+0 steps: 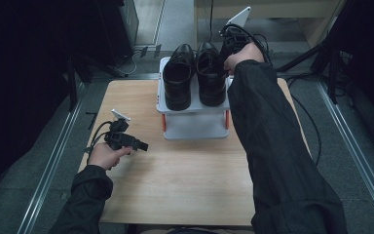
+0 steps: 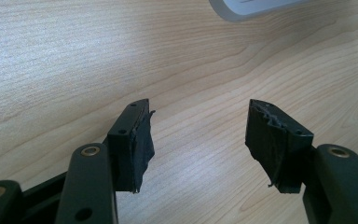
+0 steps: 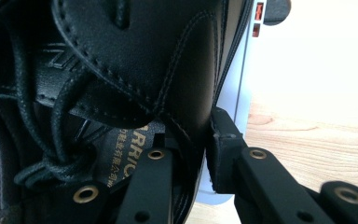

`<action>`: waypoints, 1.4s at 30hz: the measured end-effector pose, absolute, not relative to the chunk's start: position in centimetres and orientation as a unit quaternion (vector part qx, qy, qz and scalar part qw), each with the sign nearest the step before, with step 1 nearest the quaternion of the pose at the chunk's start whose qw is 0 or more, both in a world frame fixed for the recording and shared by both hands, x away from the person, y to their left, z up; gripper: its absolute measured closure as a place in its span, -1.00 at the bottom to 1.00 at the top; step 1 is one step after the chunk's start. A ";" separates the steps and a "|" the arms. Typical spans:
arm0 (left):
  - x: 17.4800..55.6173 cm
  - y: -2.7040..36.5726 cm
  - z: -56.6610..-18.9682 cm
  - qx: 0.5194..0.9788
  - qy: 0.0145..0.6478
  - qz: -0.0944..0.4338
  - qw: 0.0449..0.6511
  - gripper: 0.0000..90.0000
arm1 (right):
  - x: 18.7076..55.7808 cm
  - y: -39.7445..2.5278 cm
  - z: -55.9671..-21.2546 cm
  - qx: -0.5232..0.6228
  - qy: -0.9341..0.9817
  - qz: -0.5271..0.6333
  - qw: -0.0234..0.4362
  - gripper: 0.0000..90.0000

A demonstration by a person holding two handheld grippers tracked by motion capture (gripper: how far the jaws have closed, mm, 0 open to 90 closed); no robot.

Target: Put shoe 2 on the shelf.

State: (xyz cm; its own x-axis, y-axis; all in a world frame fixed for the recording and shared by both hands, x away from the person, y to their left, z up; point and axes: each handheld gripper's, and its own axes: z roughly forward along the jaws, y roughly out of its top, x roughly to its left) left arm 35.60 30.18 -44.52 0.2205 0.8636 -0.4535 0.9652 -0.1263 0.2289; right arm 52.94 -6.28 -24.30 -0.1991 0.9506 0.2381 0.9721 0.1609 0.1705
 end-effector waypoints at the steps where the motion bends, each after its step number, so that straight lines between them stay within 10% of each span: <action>1: 35.6 30.2 -44.5 0.743 0.616 -0.105 0.241 -0.10 | 52.9 -6.4 -24.3 -0.635 -0.759 -0.144 0.032 0.84; 42: 35.6 30.4 -44.5 0.743 0.615 -0.105 0.241 -0.10 | 53.1 -6.2 -25.2 -0.645 -0.742 -0.179 0.038 0.71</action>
State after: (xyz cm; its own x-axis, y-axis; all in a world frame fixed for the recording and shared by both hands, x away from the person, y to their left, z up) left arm 35.58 30.39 -44.55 0.2214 0.8639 -0.4524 0.9650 -0.1273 0.2292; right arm 53.13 -6.18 -25.21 -0.1661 0.9435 0.2866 0.9706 0.1051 0.2164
